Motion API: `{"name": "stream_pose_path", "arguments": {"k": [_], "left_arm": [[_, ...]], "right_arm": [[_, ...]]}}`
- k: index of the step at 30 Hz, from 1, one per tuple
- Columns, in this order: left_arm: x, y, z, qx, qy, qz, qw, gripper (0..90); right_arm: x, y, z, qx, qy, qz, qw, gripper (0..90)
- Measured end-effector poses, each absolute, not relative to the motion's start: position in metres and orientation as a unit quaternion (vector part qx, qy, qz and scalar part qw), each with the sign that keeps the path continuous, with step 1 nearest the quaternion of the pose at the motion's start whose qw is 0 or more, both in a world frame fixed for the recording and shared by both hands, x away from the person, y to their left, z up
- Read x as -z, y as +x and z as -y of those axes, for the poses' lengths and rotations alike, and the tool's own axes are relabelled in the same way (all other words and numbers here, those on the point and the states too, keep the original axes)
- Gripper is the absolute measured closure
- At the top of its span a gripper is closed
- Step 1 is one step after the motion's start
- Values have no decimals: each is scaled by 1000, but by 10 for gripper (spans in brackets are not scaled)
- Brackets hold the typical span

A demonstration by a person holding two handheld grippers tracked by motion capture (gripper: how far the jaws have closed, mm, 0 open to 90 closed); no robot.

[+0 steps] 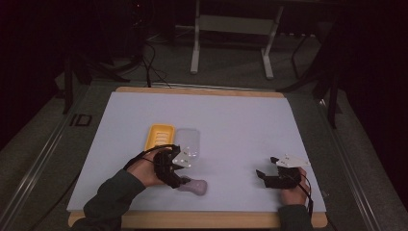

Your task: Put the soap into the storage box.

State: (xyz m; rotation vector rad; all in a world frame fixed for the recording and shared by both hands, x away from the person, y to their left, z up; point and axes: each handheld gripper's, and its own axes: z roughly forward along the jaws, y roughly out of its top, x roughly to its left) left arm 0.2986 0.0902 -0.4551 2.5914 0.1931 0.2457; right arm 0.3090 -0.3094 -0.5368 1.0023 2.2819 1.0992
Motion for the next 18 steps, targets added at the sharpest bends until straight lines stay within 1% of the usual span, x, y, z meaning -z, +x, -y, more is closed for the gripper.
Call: {"name": "stream_pose_path", "arguments": {"k": [11,18], "left_arm": [[459,300,-80,-81,962,-56,253,354],[461,299,-74,-75,968,-42,237,342]], "right_arm": [[537,309,309,-394,359,-820,208,184],[537,309,309,-394,359,-820,208,185]]}}
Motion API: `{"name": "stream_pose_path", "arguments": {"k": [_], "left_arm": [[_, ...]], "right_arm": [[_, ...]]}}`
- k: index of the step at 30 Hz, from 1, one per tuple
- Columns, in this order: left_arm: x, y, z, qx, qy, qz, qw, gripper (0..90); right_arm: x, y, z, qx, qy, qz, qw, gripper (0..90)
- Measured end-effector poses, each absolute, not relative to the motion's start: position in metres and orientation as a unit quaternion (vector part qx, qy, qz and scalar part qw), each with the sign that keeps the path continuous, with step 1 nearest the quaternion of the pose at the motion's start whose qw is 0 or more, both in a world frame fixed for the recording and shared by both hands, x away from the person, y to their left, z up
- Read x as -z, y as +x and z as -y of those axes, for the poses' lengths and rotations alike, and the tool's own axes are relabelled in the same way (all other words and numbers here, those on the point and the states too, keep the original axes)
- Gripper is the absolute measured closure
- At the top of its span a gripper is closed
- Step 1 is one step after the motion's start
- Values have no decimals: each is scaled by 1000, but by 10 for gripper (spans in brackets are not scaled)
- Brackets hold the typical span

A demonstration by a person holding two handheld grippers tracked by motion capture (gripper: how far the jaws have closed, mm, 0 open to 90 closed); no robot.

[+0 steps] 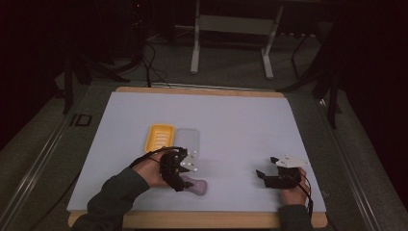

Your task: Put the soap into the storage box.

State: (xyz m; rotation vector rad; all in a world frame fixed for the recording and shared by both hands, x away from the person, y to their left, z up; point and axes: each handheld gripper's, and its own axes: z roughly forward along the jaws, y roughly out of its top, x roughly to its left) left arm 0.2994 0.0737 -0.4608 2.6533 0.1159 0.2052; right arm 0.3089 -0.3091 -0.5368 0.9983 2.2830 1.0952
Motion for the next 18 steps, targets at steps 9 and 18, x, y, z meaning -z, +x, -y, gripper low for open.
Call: {"name": "stream_pose_path", "arguments": {"k": [9,18], "left_arm": [[466,299,-68,-67,970,-41,229,321],[471,300,-64,-64,975,-32,211,317]], "right_arm": [[537,309,309,-393,358,-821,209,185],[537,309,309,-394,358,-820,209,185]]}}
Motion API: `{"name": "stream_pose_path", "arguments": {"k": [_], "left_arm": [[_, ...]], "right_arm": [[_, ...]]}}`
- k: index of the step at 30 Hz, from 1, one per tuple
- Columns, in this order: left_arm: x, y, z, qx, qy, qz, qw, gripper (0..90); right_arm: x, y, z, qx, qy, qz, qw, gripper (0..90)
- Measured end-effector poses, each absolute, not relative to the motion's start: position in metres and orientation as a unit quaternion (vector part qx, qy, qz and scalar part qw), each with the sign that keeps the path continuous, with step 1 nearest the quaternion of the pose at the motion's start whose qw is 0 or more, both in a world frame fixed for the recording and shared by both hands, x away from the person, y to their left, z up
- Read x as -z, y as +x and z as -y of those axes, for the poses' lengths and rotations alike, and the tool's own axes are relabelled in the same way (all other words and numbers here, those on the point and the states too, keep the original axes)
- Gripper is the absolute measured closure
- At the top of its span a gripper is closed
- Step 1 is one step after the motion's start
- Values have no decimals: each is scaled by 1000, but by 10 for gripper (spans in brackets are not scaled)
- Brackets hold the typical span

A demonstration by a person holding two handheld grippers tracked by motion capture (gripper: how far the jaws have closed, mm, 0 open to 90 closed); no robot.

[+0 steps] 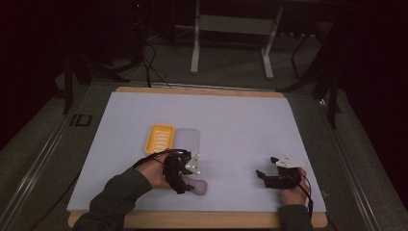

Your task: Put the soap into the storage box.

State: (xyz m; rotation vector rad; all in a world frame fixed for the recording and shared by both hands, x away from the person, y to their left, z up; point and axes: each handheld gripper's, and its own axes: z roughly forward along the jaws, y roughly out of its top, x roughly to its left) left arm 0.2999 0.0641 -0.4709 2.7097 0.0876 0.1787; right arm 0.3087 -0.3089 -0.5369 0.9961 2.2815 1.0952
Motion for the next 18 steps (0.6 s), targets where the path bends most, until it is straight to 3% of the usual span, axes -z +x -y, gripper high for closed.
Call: {"name": "stream_pose_path", "arguments": {"k": [18], "left_arm": [[481,302,-52,-48,983,-11,178,362]], "right_arm": [[537,309,309,-393,358,-820,210,185]]}}
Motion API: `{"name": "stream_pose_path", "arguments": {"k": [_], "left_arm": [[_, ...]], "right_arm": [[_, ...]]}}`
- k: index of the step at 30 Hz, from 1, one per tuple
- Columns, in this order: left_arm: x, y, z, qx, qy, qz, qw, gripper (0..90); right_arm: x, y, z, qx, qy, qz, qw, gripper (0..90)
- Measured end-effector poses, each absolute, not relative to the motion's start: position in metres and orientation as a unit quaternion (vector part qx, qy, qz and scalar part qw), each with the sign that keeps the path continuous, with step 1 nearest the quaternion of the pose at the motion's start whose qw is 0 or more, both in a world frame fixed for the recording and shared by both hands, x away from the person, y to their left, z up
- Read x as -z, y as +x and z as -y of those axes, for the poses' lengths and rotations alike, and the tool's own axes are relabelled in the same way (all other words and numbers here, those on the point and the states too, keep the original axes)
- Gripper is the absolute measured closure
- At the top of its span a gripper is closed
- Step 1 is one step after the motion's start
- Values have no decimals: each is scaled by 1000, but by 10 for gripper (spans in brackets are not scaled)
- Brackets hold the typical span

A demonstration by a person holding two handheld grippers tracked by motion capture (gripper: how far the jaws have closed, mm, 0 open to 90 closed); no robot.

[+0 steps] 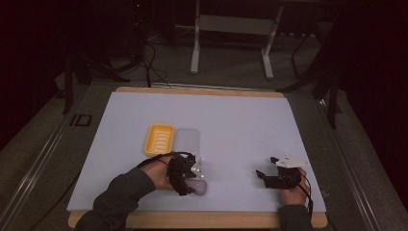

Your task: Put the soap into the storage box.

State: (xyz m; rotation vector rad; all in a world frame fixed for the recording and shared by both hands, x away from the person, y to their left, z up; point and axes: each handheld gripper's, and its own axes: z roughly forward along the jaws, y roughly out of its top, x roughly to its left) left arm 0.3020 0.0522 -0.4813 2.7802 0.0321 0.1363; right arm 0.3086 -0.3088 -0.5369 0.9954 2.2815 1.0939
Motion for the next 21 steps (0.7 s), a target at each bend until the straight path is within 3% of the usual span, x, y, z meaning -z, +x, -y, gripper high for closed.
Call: {"name": "stream_pose_path", "arguments": {"k": [21], "left_arm": [[497,304,-37,-22,991,12,134,395]], "right_arm": [[537,309,309,-393,357,-821,209,185]]}}
